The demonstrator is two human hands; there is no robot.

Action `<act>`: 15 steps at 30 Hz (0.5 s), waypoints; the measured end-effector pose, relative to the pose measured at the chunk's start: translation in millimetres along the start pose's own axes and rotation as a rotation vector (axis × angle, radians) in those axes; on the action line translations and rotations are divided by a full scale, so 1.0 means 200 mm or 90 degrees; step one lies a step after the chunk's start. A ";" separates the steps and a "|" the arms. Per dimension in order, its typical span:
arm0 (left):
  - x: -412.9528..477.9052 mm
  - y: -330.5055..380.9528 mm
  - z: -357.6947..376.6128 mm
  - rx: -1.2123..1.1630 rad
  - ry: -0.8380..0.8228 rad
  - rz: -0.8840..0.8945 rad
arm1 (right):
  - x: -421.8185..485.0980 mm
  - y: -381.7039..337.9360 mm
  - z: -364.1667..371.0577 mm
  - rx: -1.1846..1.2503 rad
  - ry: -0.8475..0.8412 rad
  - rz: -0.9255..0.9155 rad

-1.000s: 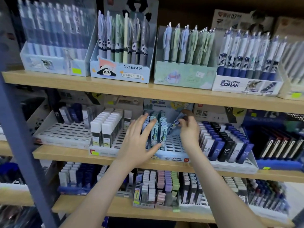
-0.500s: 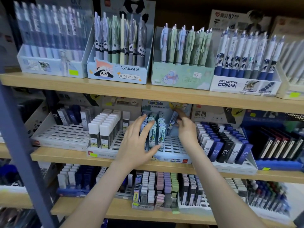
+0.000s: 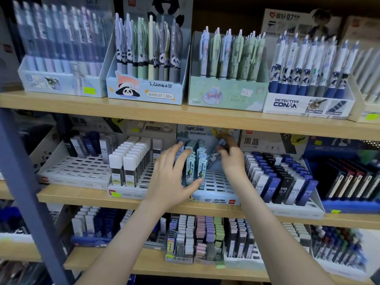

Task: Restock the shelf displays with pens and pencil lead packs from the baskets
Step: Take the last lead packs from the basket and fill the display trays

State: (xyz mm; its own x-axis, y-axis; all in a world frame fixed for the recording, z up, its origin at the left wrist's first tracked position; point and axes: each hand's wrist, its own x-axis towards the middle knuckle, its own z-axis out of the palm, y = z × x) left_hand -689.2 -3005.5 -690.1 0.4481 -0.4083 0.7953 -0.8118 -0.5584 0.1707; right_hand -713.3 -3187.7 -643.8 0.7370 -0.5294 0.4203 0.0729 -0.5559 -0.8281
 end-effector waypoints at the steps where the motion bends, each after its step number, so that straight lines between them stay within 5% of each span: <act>1: 0.00 0.00 0.00 -0.002 -0.001 0.002 | 0.00 0.01 0.00 0.015 -0.004 -0.005; 15: 0.00 -0.01 0.01 0.003 0.008 0.011 | 0.06 0.04 0.01 -0.080 -0.024 -0.051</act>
State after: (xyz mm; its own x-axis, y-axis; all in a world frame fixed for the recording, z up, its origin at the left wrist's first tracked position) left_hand -687.1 -3006.5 -691.3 0.4293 -0.4086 0.8055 -0.8177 -0.5546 0.1545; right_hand -703.5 -3197.5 -645.5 0.7572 -0.4573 0.4665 0.0487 -0.6726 -0.7384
